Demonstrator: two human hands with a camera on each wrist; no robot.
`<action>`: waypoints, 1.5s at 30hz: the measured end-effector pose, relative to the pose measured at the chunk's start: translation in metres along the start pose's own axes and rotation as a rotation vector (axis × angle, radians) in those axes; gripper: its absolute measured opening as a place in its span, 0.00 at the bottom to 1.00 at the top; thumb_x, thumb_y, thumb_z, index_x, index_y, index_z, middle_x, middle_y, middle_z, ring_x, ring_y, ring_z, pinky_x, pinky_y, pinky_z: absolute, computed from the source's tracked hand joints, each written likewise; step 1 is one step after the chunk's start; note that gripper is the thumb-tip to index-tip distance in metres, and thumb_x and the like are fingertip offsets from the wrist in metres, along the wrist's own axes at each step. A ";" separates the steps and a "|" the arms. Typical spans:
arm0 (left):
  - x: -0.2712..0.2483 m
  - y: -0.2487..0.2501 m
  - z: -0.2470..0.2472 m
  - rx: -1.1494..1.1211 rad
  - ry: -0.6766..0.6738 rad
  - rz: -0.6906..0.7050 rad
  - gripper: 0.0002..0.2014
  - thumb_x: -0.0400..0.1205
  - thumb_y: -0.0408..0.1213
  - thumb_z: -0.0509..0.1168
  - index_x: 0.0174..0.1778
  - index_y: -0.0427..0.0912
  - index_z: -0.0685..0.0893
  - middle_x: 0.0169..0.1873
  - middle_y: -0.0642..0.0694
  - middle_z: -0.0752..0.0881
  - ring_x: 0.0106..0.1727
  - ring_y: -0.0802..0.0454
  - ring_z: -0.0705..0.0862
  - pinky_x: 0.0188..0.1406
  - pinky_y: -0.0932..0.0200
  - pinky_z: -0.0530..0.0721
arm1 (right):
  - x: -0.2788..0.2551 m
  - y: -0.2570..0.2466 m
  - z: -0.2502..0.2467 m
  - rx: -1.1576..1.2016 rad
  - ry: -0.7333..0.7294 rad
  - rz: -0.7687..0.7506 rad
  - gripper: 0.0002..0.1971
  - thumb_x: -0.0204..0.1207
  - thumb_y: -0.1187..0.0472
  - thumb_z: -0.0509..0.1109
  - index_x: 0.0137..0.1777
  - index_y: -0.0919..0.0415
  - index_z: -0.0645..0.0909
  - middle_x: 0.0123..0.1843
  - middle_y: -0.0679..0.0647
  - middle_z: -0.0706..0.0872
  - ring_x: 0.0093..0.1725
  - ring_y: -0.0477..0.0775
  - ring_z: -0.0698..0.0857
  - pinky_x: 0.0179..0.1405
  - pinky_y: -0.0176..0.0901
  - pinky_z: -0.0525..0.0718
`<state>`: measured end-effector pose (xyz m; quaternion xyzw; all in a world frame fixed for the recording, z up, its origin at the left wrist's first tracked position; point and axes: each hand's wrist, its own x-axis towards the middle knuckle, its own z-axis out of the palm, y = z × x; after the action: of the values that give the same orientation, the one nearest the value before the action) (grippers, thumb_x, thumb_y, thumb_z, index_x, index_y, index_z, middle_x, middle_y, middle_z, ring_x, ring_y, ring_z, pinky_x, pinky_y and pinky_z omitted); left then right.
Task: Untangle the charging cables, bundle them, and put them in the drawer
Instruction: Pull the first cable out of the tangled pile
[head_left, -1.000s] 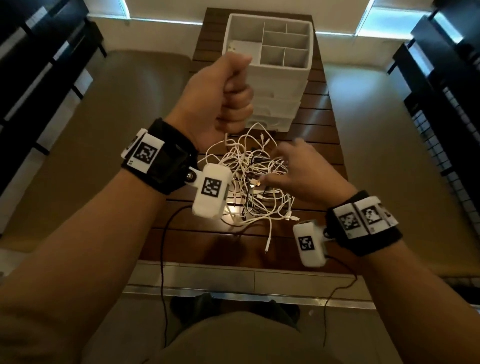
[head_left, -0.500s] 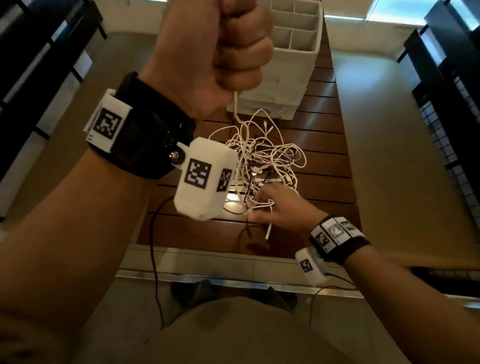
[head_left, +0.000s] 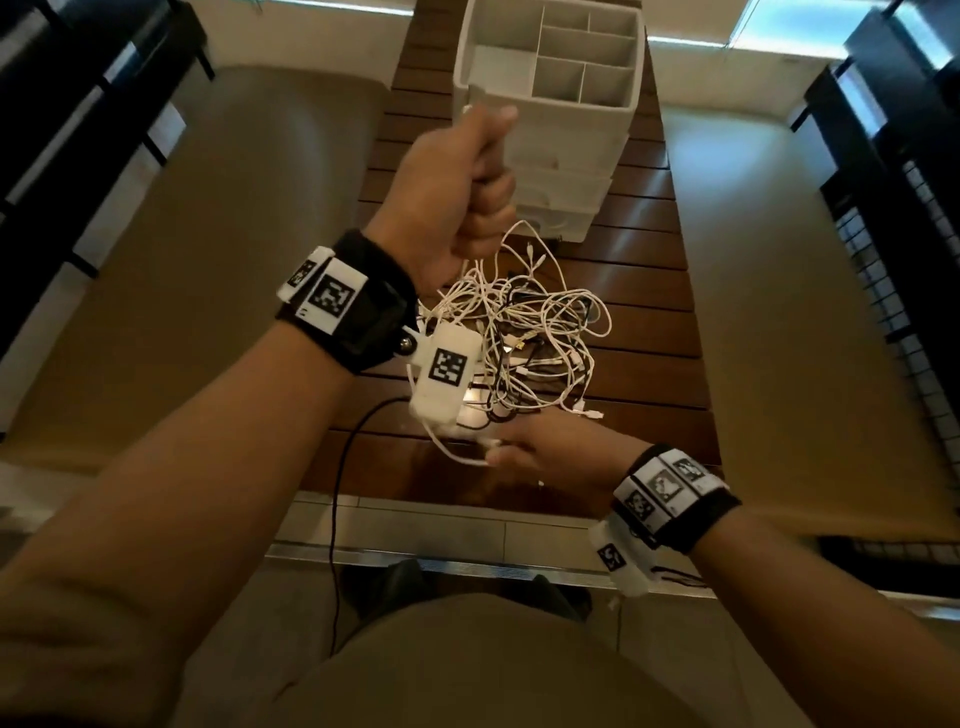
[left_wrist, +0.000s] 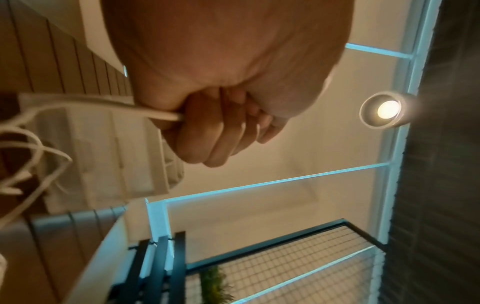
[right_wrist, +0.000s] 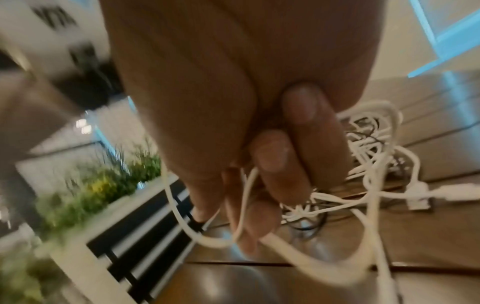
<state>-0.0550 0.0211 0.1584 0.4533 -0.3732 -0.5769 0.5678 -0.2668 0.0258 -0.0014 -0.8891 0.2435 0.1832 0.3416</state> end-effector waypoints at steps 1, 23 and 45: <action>0.001 -0.003 -0.008 -0.015 0.044 -0.007 0.24 0.93 0.49 0.56 0.28 0.52 0.64 0.19 0.55 0.60 0.19 0.55 0.55 0.14 0.64 0.58 | -0.004 -0.002 -0.003 0.065 -0.041 -0.011 0.15 0.90 0.42 0.61 0.63 0.46 0.86 0.52 0.44 0.90 0.51 0.45 0.88 0.54 0.47 0.87; -0.006 0.021 -0.073 -0.179 0.268 0.137 0.23 0.92 0.48 0.58 0.30 0.52 0.64 0.23 0.53 0.56 0.21 0.54 0.53 0.15 0.62 0.56 | -0.024 0.003 0.058 0.161 -0.196 0.003 0.09 0.90 0.56 0.66 0.61 0.51 0.88 0.53 0.44 0.91 0.53 0.41 0.88 0.61 0.44 0.87; -0.025 -0.025 0.016 -0.054 0.034 -0.016 0.24 0.94 0.45 0.56 0.29 0.51 0.62 0.18 0.54 0.60 0.17 0.54 0.55 0.15 0.67 0.57 | 0.029 -0.032 0.036 0.663 0.208 0.046 0.30 0.77 0.29 0.68 0.59 0.57 0.85 0.56 0.64 0.91 0.57 0.69 0.89 0.61 0.73 0.86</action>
<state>-0.0798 0.0466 0.1421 0.4505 -0.3441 -0.5837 0.5813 -0.2310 0.0629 -0.0242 -0.7379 0.3431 0.0101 0.5811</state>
